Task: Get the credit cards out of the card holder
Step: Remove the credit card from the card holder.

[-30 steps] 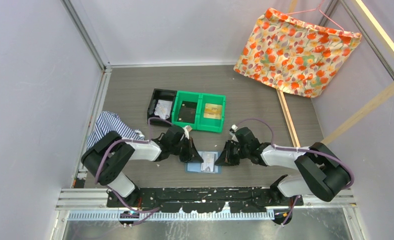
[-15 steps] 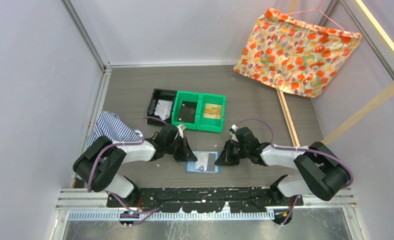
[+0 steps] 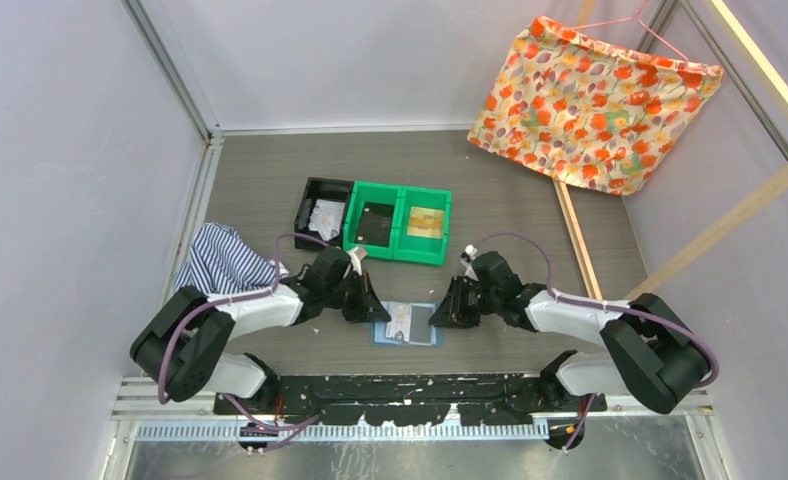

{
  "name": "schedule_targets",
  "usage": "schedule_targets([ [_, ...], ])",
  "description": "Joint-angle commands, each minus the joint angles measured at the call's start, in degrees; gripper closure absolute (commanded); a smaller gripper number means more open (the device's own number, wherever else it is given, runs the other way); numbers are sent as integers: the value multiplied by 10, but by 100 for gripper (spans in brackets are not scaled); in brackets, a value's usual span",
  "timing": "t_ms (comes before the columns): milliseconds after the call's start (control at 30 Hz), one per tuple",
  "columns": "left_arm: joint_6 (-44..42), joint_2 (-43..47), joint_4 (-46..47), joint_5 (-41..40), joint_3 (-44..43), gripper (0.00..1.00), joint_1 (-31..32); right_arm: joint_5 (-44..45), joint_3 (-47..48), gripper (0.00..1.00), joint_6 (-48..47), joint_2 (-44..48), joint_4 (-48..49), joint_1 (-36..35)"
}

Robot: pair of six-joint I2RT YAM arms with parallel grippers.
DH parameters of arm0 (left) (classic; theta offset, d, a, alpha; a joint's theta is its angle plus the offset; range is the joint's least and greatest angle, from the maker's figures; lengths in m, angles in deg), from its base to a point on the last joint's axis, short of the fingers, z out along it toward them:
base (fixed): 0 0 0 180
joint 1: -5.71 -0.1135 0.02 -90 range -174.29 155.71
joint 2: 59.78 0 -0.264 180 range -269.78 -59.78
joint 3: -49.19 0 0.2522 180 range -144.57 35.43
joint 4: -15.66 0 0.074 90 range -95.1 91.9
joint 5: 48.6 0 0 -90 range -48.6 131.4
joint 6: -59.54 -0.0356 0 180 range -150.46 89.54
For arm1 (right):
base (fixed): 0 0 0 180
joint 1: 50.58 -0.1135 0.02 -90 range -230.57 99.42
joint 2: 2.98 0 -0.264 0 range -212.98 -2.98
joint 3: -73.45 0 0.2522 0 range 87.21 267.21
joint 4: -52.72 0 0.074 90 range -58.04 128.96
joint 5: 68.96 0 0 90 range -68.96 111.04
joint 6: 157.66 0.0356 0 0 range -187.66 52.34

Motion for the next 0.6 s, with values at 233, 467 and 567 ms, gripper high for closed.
schedule_targets([
  [233, -14, 85, -98, -14, -16, 100, -3, 24, 39, 70, -15, 41, -22, -3],
  [467, -13, 127, -131, -38, -16, 99, -2, 27, 44, 70, -25, 37, -33, -3],
  [567, -13, 139, -145, -38, -25, 99, -3, 29, 46, 70, -26, 35, -31, -3],
])
